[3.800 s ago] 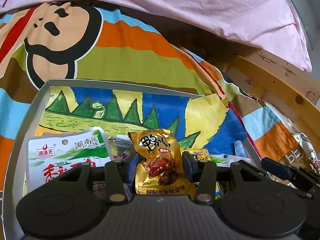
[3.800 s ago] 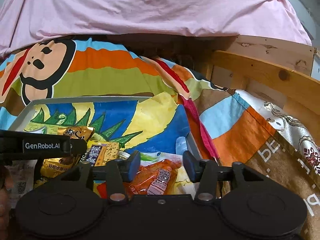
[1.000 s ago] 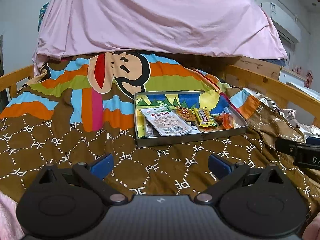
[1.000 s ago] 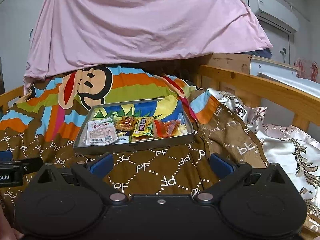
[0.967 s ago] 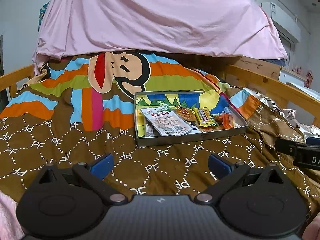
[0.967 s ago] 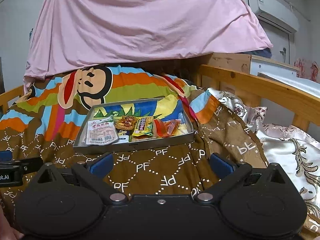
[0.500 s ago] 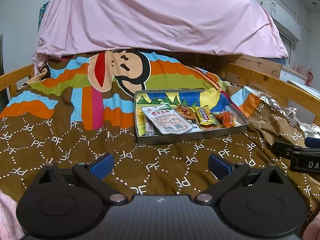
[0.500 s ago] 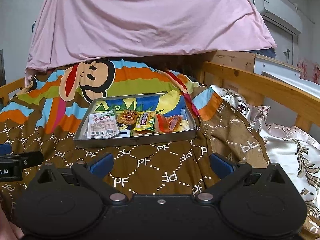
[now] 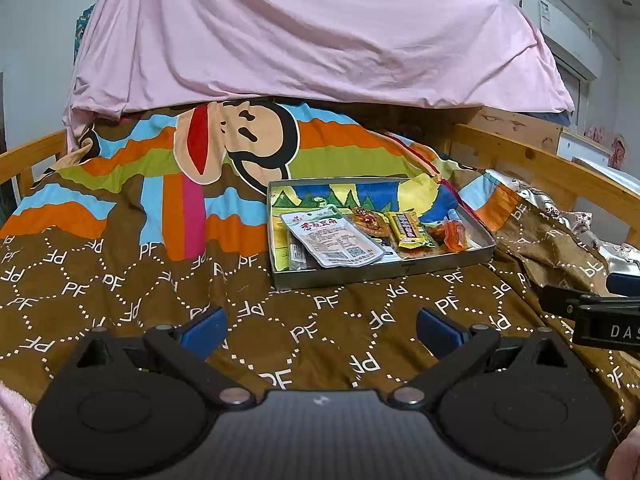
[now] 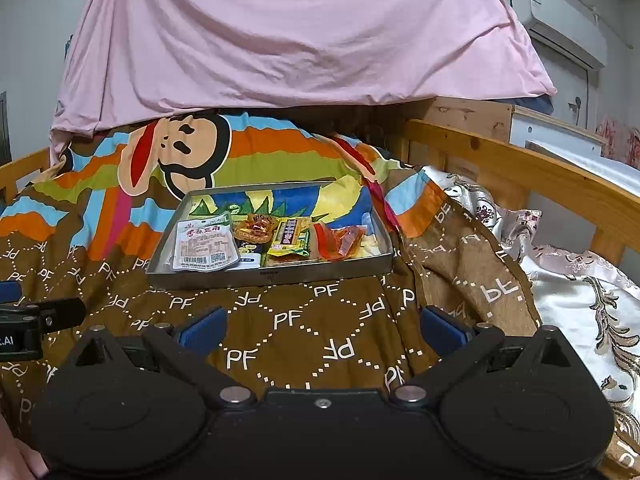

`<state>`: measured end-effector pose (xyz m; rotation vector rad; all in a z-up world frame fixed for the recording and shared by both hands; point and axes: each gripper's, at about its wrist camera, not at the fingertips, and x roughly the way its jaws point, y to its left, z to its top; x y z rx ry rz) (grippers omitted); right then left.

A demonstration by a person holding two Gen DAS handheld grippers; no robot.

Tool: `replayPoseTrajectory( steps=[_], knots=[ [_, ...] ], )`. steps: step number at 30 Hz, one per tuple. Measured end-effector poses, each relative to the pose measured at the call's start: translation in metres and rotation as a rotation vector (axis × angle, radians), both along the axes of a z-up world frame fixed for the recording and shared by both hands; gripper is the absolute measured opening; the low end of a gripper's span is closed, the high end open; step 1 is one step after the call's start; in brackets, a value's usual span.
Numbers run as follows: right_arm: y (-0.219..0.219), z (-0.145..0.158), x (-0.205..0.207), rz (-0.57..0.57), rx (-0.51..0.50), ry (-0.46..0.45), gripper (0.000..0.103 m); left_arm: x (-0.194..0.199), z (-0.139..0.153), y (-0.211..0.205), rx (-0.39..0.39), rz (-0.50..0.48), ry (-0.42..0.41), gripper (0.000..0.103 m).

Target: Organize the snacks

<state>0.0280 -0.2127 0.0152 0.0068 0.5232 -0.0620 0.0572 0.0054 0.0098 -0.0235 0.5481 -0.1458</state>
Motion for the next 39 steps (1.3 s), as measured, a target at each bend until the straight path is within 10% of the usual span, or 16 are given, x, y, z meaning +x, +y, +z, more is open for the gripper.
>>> replayPoseTrajectory(
  steps=[39],
  knots=[
    [0.0005, -0.0032, 0.0018, 0.013, -0.019, 0.02, 0.102, 0.0004, 0.0004, -0.0028, 0.016, 0.001, 0.021, 0.102]
  ],
)
